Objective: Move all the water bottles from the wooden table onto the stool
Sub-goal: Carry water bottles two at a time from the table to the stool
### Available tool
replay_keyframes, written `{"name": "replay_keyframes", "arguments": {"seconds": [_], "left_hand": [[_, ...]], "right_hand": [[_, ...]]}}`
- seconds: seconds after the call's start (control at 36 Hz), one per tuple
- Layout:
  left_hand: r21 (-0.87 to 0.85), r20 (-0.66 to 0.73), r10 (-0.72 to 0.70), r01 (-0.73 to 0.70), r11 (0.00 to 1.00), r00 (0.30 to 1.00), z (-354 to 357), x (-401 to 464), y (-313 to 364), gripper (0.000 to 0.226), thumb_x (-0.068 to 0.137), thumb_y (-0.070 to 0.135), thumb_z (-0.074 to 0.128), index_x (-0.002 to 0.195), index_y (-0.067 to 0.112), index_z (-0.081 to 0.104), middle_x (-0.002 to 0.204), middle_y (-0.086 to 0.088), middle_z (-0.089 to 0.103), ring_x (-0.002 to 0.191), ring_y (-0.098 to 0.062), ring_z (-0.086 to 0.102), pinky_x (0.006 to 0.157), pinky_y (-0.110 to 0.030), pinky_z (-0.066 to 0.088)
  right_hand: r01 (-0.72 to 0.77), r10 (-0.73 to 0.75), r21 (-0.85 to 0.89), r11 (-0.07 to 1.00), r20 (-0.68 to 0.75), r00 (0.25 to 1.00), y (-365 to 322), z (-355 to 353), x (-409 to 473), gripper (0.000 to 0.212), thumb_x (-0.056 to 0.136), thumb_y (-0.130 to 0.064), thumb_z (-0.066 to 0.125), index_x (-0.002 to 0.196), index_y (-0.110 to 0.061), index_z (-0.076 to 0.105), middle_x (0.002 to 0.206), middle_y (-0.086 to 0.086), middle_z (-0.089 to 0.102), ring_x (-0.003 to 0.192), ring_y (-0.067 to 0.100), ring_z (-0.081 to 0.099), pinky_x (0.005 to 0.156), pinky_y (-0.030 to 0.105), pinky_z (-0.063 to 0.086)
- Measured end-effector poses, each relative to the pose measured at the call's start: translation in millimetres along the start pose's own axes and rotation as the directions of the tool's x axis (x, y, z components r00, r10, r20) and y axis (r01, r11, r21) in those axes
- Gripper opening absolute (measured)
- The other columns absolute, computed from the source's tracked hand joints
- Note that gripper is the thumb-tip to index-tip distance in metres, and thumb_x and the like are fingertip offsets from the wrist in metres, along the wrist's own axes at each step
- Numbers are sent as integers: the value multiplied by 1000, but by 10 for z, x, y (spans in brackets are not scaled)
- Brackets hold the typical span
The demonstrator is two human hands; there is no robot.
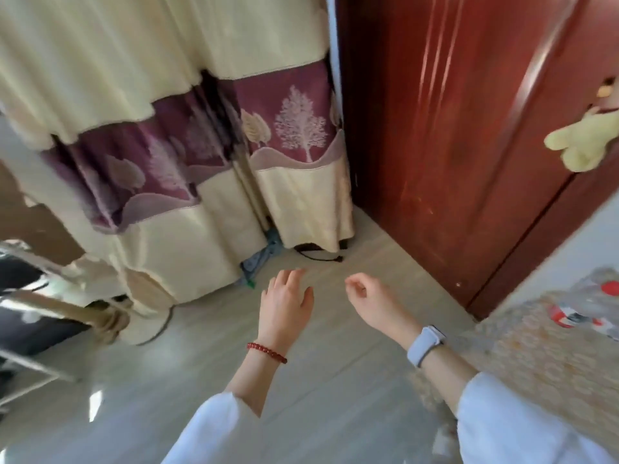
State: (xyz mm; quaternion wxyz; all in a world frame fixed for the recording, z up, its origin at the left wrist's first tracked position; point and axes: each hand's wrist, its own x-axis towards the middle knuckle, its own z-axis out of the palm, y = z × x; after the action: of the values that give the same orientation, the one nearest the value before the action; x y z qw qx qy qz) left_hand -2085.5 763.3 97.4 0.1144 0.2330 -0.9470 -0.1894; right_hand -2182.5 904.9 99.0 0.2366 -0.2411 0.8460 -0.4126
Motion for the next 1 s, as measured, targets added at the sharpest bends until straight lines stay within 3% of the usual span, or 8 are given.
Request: {"name": "replay_keyframes", "arguments": {"seconds": [0.08, 0.19, 0.28, 0.42, 0.53, 0.72, 0.89, 1.0], "left_hand": [[1, -114, -202, 203, 979, 973, -588, -506, -943, 37, 89, 23, 53, 124, 13, 51, 122, -9, 55, 111, -31, 51, 90, -42, 44], [-29, -247, -433, 440, 898, 867, -1216, -1258, -1934, 37, 90, 25, 53, 124, 12, 51, 124, -8, 54, 111, -28, 52, 92, -41, 44], [-74, -350, -558, 572, 817, 752, -1565, -1815, -2499, 36, 88, 23, 55, 122, 11, 53, 122, -8, 56, 110, -28, 53, 91, -42, 45], [-188, -433, -757, 772, 607, 490, -1972, -2641, -3267, 36, 88, 24, 54, 123, 13, 53, 122, -8, 56, 107, -32, 54, 89, -42, 44], [-164, -487, -799, 862, 480, 352, -2294, -3185, -3943, 37, 89, 26, 53, 124, 13, 52, 119, -9, 57, 109, -28, 52, 91, -40, 42], [-235, -545, -832, 934, 267, 101, -3098, -3759, -5226, 36, 90, 26, 51, 124, 15, 51, 124, -6, 55, 113, -25, 49, 91, -36, 37], [-314, -552, -831, 940, 132, -68, -3851, -4230, -6101, 36, 91, 27, 48, 125, 14, 51, 125, -7, 54, 115, -25, 48, 96, -37, 37], [-389, -550, -807, 921, 18, -217, -4152, -4772, -6498, 35, 91, 24, 50, 124, 13, 52, 125, -7, 55, 116, -25, 48, 98, -39, 37]], "right_hand": [[124, -115, -43, 991, 174, 978, -717, 817, -15, 26, 92, -20, 47, 114, -9, 57, 114, 11, 63, 105, 25, 58, 92, 34, 45], [293, -239, -87, 952, 386, 891, -1531, 1838, -143, 27, 93, -20, 47, 115, -8, 57, 117, 11, 61, 110, 25, 55, 94, 31, 40], [414, -300, -103, 905, 535, 790, -2054, 2568, -260, 27, 93, -19, 46, 115, -7, 57, 117, 12, 62, 111, 25, 55, 94, 30, 40], [585, -322, -105, 804, 751, 577, -2767, 3814, -468, 27, 93, -22, 46, 108, -3, 60, 109, 17, 65, 104, 32, 58, 90, 37, 45], [719, -363, -33, 694, 846, 389, -3320, 4816, -626, 28, 93, -24, 46, 108, -5, 59, 109, 16, 65, 101, 31, 59, 86, 35, 44], [837, -459, 181, 516, 884, 92, -4418, 6503, -823, 27, 92, -23, 45, 113, -12, 58, 113, 10, 62, 101, 24, 58, 85, 31, 42], [861, -444, 308, 406, 889, -108, -5335, 7756, -1218, 26, 92, -25, 45, 112, -14, 58, 108, 5, 64, 99, 22, 59, 87, 32, 44], [839, -413, 398, 370, 880, -235, -5766, 8481, -1644, 27, 91, -25, 46, 112, -14, 58, 109, 3, 65, 97, 21, 60, 86, 31, 45]]}}
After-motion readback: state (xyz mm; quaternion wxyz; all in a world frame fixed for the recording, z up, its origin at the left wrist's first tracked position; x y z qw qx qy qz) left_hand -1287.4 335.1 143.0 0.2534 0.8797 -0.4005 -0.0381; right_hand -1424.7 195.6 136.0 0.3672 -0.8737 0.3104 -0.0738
